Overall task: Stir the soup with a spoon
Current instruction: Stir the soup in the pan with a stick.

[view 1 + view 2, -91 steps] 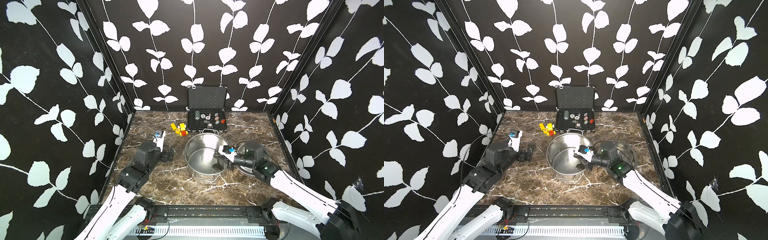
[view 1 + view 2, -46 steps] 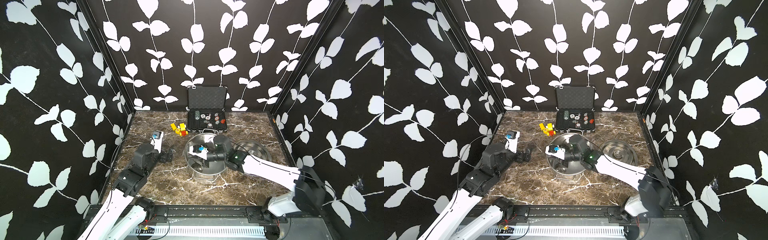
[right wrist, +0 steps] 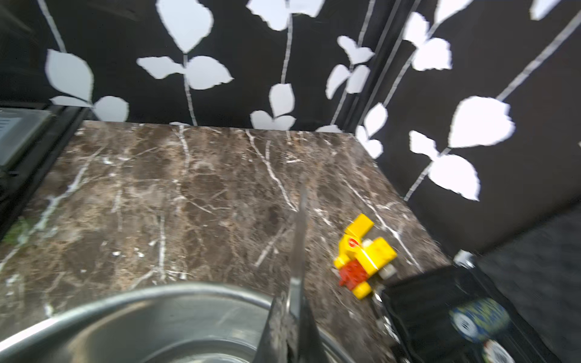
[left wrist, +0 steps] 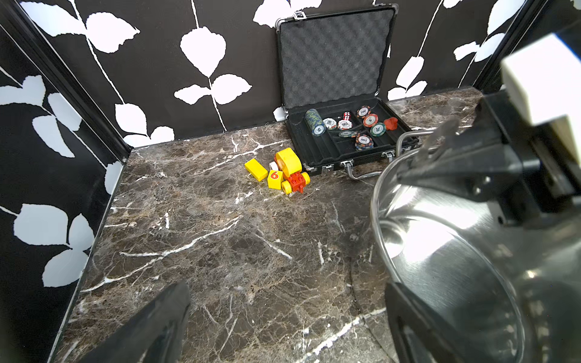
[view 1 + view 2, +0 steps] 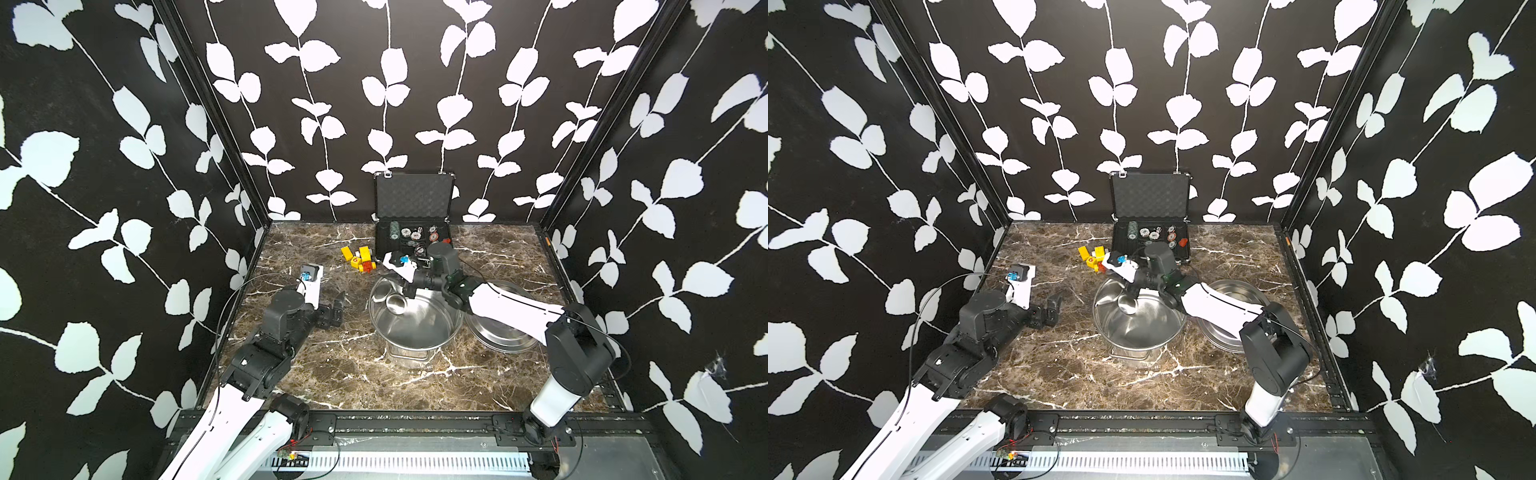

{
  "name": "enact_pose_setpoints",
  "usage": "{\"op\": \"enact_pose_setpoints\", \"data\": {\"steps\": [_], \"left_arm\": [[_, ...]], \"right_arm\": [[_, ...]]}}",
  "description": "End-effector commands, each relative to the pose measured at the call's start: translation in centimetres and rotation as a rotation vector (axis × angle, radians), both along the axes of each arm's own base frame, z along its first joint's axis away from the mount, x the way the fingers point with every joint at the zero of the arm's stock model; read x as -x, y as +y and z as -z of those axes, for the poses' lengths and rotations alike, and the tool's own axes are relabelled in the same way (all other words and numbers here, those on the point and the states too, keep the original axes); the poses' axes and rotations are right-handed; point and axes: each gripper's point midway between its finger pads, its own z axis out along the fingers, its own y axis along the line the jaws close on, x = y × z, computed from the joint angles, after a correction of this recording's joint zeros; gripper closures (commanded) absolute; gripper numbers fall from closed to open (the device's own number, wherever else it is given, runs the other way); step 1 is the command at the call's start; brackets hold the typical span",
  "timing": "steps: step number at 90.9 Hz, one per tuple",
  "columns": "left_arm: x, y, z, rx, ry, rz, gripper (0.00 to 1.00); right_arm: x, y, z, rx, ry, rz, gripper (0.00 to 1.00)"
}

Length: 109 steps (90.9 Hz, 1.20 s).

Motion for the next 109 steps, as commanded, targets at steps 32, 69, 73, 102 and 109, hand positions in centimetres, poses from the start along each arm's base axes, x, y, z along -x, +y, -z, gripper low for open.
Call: {"op": "enact_pose_setpoints", "data": {"steps": [32, 69, 73, 102, 109], "left_arm": [[-0.6, -0.4, 0.6, -0.012, 0.012, 0.005, 0.01], [-1.2, -1.2, 0.8, 0.002, 0.021, 0.021, 0.01], [-1.3, -1.2, 0.8, 0.003, 0.021, 0.024, 0.01], [-1.0, -1.1, 1.0, 0.001, 0.029, 0.021, 0.01], [-0.9, -0.8, 0.9, 0.000, 0.021, 0.014, 0.01]], "right_arm": [[2.3, -11.4, -0.9, 0.033, -0.032, 0.217, 1.00], [11.2, -11.0, -1.8, 0.002, 0.002, 0.024, 1.00], [12.1, -10.2, -2.1, 0.004, -0.008, -0.012, 1.00], [15.5, -1.4, -4.3, -0.010, -0.054, -0.298, 1.00], [15.5, 0.9, -4.7, -0.035, -0.061, -0.358, 1.00]]}}
